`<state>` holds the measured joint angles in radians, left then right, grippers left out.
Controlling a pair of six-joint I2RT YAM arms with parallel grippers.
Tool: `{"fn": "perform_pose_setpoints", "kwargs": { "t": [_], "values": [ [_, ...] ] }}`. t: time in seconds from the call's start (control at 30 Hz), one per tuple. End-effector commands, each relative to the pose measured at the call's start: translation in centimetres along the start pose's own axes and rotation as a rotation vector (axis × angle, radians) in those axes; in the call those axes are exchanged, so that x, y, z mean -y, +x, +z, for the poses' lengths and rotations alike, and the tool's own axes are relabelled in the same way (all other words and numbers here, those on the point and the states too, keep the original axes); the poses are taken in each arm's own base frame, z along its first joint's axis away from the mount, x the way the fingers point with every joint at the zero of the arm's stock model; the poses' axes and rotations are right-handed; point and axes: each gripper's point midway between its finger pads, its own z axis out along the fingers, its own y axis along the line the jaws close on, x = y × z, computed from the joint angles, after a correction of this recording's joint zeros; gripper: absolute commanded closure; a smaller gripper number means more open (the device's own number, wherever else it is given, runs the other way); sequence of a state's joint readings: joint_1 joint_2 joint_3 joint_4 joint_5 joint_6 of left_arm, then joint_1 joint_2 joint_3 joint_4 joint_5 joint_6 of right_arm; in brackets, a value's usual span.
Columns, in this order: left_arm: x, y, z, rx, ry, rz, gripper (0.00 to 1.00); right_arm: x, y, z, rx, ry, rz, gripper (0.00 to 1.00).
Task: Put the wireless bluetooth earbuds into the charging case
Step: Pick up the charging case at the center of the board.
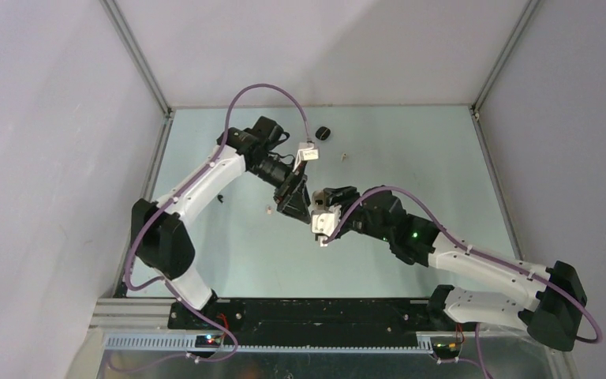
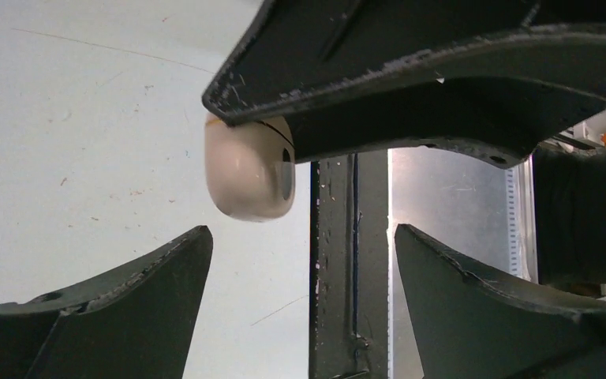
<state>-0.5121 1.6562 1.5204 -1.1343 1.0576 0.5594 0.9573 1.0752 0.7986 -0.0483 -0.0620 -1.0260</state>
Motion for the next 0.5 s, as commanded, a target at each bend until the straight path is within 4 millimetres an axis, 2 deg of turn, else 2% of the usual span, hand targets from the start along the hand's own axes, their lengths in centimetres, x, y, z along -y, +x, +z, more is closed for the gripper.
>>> {"fn": "perform_pose_setpoints", "kwargs": {
  "t": [0.0,0.13,0.27,0.47],
  "values": [
    [0.9,-1.0,0.6,0.005,0.04,0.033,0.09,0.1,-1.3,0.1,0.037,0.007,-0.014,0.55],
    [0.9,-0.8,1.2,-0.017,0.044,0.035,0.15,-0.7,-1.6,0.4,0.042,-0.017,-0.019,0.56],
    [0.9,-0.8,1.4,-0.019,0.05,0.034,0.26,-1.2,-1.7,0.6,0.042,-0.034,-0.025,0.55],
    [1.0,-0.9,1.4,-0.017,0.057,0.038,0.52,-1.6,-1.7,0.9,0.033,-0.04,-0.035,0.56]
  ]
}}
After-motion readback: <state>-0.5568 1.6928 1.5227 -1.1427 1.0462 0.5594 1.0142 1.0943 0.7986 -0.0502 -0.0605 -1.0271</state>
